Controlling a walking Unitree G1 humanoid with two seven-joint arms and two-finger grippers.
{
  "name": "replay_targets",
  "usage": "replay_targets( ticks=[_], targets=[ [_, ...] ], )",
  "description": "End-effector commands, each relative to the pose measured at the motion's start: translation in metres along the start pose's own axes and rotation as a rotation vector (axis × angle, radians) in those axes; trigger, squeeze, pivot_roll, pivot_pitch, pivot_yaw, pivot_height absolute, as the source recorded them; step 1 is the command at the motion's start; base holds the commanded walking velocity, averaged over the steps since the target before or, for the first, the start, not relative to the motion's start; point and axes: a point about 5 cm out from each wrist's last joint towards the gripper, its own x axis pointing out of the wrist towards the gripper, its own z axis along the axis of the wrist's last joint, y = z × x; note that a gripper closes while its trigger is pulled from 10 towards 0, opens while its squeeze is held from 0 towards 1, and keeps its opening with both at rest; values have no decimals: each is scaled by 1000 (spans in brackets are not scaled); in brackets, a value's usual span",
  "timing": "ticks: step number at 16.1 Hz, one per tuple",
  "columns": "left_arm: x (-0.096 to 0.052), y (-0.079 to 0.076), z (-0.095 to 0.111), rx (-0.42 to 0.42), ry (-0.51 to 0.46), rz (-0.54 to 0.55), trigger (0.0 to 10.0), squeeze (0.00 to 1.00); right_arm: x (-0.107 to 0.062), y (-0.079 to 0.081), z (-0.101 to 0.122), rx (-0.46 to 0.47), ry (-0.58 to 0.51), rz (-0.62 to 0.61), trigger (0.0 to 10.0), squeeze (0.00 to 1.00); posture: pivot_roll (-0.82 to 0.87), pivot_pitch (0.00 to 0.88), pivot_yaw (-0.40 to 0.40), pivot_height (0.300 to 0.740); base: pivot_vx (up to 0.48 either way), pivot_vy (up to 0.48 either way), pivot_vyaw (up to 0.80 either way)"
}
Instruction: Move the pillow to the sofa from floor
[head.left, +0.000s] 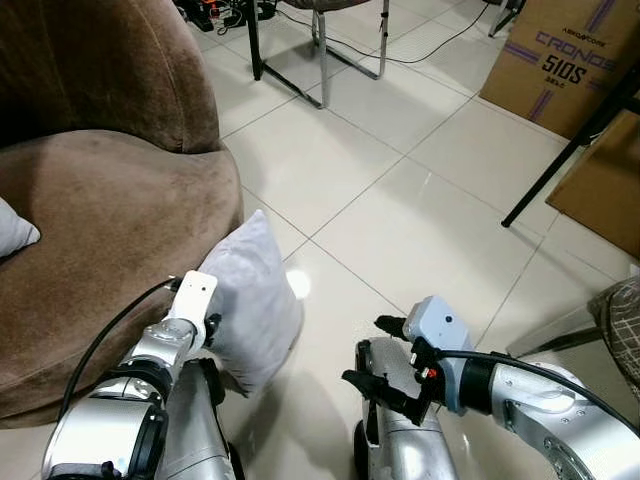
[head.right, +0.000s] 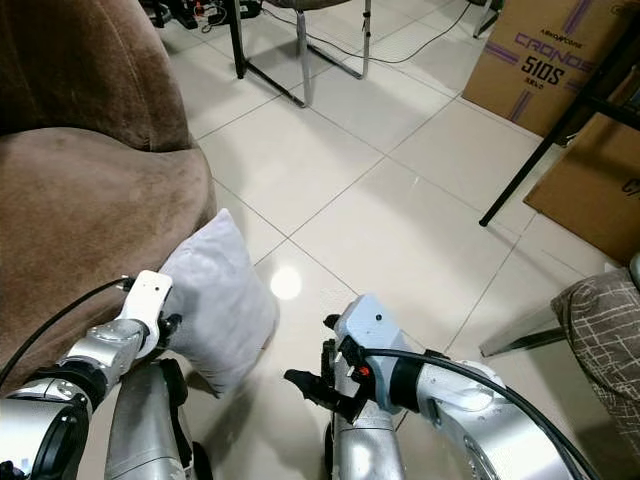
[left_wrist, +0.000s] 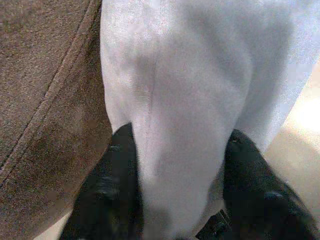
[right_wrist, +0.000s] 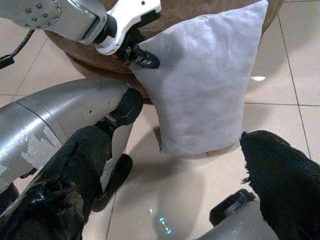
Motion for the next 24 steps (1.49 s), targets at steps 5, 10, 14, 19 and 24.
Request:
replay_targets(
  ticks=[5, 10, 14, 19, 24],
  targets=[
    [0, -4, -16, -26, 46, -30, 0, 0, 3, -4, -4, 4, 0, 5, 10000, 0, -287, 88, -54, 527, 0, 0, 0],
    [0, -11, -18, -49, 22, -46, 0, 0, 10, -11, -11, 1, 12, -57, 10000, 0, -260, 55, -35, 527, 0, 0, 0],
    [1, -24, 5, -76, -120, -112, 0, 0, 15, -31, -19, 34, -6, -289, 10000, 0, -205, 0, 12, 527, 0, 0, 0],
    [-29, -48, 90, -22, -658, -262, 0, 0, -1, -63, -29, 184, -167, -677, 10000, 0, -86, 0, 91, 537, 0, 0, 0],
    [-81, -56, 83, -47, -890, -293, 0, 0, 7, -69, -33, 244, -219, -821, 10000, 0, -61, 0, 93, 582, 0, 0, 0]
  ],
)
